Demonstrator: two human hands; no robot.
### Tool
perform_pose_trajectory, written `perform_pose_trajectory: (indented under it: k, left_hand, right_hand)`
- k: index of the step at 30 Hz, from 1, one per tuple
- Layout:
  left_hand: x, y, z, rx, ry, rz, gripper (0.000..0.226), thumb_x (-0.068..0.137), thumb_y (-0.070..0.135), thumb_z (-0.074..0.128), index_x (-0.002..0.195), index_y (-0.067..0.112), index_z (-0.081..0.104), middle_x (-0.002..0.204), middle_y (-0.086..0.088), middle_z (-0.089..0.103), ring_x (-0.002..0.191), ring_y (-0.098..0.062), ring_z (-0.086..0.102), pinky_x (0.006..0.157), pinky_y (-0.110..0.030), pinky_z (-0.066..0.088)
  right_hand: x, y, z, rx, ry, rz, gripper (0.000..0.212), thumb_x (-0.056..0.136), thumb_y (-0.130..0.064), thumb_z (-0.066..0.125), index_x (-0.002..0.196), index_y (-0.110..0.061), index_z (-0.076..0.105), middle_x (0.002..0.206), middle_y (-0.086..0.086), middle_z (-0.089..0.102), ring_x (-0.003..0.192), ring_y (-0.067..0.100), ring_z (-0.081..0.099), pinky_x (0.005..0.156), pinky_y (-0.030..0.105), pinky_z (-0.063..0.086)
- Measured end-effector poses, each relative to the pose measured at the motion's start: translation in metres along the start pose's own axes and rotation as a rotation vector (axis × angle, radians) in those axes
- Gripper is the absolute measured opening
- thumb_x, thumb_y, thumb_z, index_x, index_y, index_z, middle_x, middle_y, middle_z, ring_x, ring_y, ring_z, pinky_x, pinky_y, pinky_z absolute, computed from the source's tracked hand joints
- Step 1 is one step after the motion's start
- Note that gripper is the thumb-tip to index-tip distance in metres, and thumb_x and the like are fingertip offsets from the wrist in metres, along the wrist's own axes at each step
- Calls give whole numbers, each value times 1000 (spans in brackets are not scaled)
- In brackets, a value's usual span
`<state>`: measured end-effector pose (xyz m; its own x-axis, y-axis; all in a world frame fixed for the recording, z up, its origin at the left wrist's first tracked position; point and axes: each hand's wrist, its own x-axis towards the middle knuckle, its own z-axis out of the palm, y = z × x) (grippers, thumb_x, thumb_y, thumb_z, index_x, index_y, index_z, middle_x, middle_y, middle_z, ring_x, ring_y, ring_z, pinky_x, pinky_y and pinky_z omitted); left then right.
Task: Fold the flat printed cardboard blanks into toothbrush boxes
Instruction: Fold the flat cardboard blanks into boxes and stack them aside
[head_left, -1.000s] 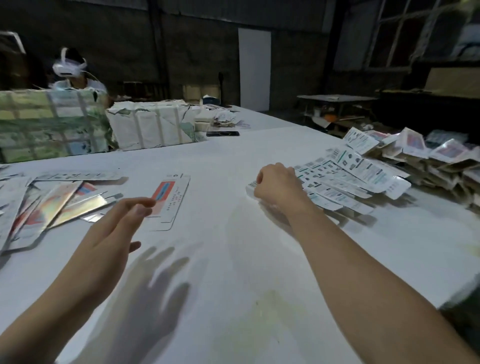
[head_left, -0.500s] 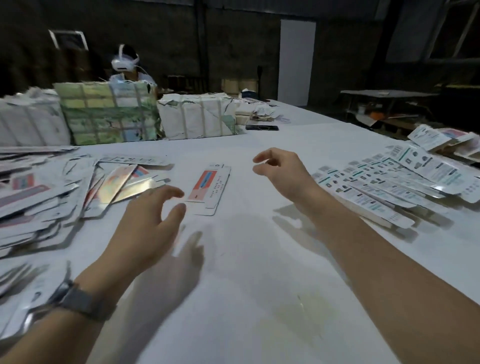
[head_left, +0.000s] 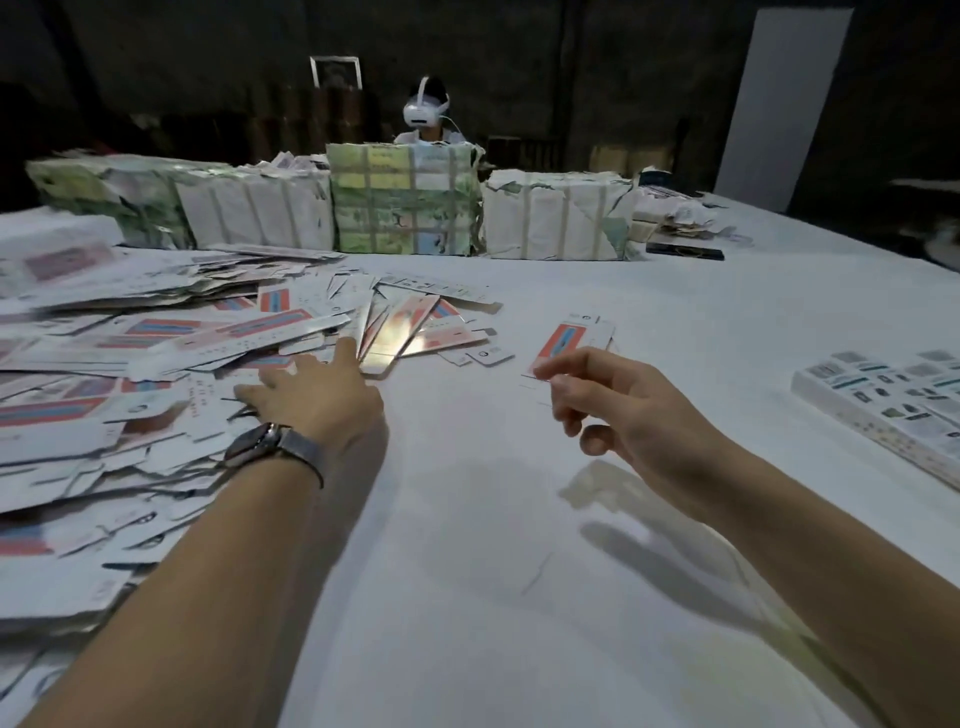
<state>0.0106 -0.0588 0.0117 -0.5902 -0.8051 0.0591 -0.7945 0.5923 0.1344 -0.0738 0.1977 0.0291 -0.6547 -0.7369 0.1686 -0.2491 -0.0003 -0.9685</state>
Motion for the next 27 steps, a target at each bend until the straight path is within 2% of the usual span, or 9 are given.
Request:
perform_pose_trajectory:
  k: [2, 4, 7, 10, 13, 16, 19, 24, 27]
  left_hand:
    - [0, -1, 2, 23, 17, 72, 52, 90, 27, 48, 140, 30, 32, 132, -19, 53, 122, -49, 44, 101, -54, 31]
    - [1, -2, 0, 52, 74, 119, 49, 91, 27, 52, 137, 28, 36, 128, -16, 57, 119, -47, 47, 97, -49, 35]
    - [2, -1, -2, 80, 137, 132, 33, 95, 26, 50, 127, 22, 45, 127, -13, 59, 119, -44, 49, 95, -44, 37]
    - [2, 1, -2, 101, 154, 132, 25, 94, 22, 49, 119, 18, 50, 125, -12, 58, 118, -43, 48, 93, -41, 37]
    - [2, 3, -1, 145, 172, 120, 25, 95, 26, 51, 118, 19, 57, 125, -10, 58, 120, -41, 48, 96, -42, 36]
    - [3, 4, 1, 131, 216, 115, 22, 96, 30, 49, 113, 27, 63, 124, -4, 55, 123, -36, 43, 100, -48, 33]
    - [2, 7, 2, 68, 281, 142, 21, 95, 29, 50, 105, 28, 68, 118, -2, 51, 120, -33, 38, 98, -48, 32]
    - [-5, 16, -2, 1, 392, 265, 19, 93, 30, 52, 99, 24, 70, 111, 2, 58, 112, -30, 47, 94, -47, 34]
    - [-14, 28, -4, -45, 536, 367, 26, 95, 30, 46, 97, 20, 70, 106, 1, 63, 106, -30, 52, 88, -44, 34]
  right_hand:
    - [-1, -1, 3, 12, -10, 3, 17, 84, -32, 65, 97, -25, 74, 74, -5, 61, 70, 11, 53, 56, 21, 38]
    - [-2, -1, 4, 18, -19, 3, 21, 82, -33, 63, 98, -25, 73, 75, -4, 61, 70, 11, 54, 56, 22, 38]
    - [-3, 0, 3, 12, -19, -9, 12, 94, -24, 63, 100, -22, 73, 75, -4, 61, 71, 12, 54, 56, 22, 38]
    - [-3, 1, 4, 11, -16, -9, 14, 97, -20, 59, 99, -22, 73, 75, -3, 61, 70, 12, 54, 56, 22, 39]
    - [-3, 1, 6, 0, -30, -7, 16, 87, -32, 61, 96, -26, 74, 74, -4, 62, 70, 12, 55, 56, 21, 41]
    - [-3, 2, 6, -16, -35, -10, 17, 82, -36, 59, 89, -32, 74, 74, -4, 62, 71, 12, 56, 56, 21, 41]
    - [-2, 3, 6, -19, -33, -15, 15, 82, -36, 60, 87, -33, 74, 74, -3, 62, 71, 12, 56, 57, 23, 41]
    - [-2, 4, 4, -12, -23, -20, 16, 83, -34, 60, 90, -30, 74, 74, -2, 62, 71, 13, 56, 58, 24, 41]
    - [-2, 4, 3, -7, -11, -23, 10, 95, -23, 62, 96, -23, 73, 74, -2, 62, 71, 13, 55, 58, 24, 41]
